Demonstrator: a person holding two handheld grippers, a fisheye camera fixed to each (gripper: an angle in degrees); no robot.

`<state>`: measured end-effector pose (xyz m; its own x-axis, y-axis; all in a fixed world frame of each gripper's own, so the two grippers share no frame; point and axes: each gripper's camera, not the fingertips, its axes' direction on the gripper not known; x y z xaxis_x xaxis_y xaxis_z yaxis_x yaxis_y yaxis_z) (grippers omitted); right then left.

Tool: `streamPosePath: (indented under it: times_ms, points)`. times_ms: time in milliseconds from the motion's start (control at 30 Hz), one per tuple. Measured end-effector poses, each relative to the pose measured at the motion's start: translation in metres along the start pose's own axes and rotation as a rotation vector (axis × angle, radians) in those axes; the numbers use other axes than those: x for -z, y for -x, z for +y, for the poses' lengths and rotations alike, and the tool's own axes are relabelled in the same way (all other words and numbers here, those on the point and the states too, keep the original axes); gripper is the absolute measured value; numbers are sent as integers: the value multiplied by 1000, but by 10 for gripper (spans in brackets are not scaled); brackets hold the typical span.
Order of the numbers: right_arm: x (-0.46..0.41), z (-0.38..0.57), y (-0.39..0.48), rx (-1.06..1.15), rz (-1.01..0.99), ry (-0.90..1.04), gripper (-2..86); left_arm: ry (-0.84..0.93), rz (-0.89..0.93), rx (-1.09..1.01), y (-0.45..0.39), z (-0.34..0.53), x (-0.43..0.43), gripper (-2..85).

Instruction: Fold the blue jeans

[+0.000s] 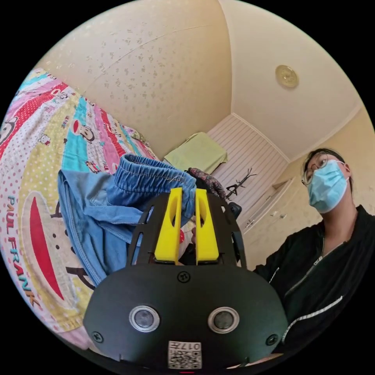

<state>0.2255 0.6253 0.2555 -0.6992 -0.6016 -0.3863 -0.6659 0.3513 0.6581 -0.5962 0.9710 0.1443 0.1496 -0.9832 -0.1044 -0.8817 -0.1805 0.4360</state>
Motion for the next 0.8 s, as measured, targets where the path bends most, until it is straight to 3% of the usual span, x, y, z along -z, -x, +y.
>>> streamPosePath:
  times_ms: [100, 200, 267, 367, 500, 600, 800]
  points:
    - [21, -15, -26, 47, -37, 49, 23, 40, 129, -106, -8, -1, 20, 62]
    - [10, -40, -60, 109, -211, 130, 79, 38, 278, -178, -12, -2, 40, 60]
    - [-15, -56, -88, 109, -449, 183, 161, 44, 340, -215, -14, -1, 49, 57]
    - [-54, -51, -105, 109, -765, 213, 197, 48, 349, -247, -17, 2, 59, 45]
    - [-79, -17, -95, 137, -768, 230, 212, -201, 544, -185, 10, 12, 87, -1]
    - [-85, 19, -93, 45, -675, 211, 198, -229, 387, -111, 33, 20, 102, -8]
    - [-35, 52, -52, -82, -433, 105, 168, 152, 4, -214, 8, 39, 77, -8]
